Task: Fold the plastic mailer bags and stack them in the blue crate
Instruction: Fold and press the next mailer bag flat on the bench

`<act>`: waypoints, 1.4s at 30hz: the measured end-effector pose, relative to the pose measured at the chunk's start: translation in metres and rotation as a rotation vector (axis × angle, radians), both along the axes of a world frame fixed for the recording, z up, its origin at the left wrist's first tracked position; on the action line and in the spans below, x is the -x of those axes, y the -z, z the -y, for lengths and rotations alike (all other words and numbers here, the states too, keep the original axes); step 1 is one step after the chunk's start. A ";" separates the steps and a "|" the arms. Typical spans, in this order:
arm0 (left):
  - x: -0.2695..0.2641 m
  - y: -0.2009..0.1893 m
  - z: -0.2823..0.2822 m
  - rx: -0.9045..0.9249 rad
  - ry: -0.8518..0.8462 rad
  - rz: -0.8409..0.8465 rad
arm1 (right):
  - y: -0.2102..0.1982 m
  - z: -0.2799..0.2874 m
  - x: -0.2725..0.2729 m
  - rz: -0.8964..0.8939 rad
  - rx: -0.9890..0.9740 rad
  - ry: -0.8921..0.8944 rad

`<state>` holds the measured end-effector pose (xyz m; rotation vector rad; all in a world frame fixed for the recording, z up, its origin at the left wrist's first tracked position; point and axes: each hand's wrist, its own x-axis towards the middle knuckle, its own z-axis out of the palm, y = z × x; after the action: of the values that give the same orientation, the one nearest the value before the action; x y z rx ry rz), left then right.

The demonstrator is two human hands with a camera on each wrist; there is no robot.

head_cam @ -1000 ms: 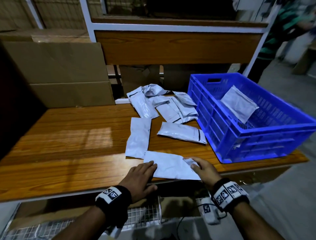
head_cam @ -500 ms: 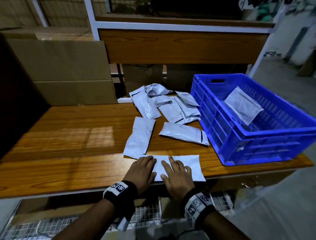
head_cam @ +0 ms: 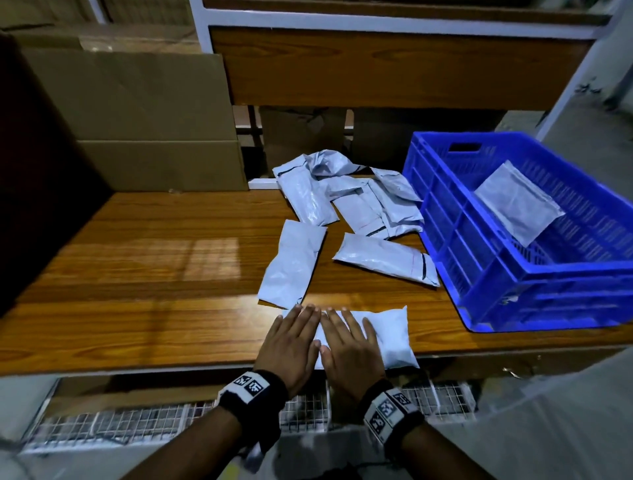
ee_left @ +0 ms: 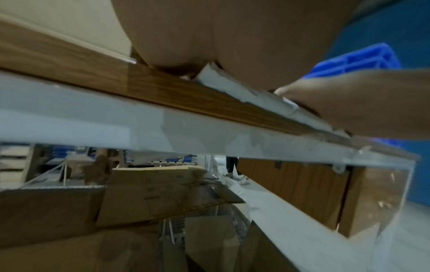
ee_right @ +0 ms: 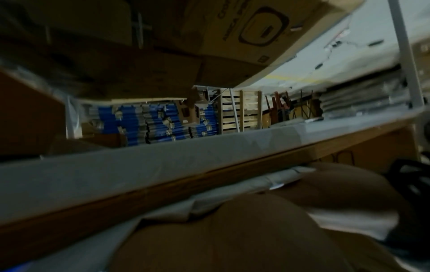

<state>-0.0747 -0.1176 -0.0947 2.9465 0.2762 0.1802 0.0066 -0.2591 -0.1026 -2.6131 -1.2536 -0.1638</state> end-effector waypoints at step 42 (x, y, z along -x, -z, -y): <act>0.000 0.002 -0.002 -0.069 -0.011 -0.039 | 0.003 0.070 -0.051 -0.106 0.031 0.093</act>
<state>-0.0751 -0.1152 -0.0967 3.0203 0.2968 0.1371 0.0577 -0.3290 -0.1055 -2.6696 -1.1092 -0.0215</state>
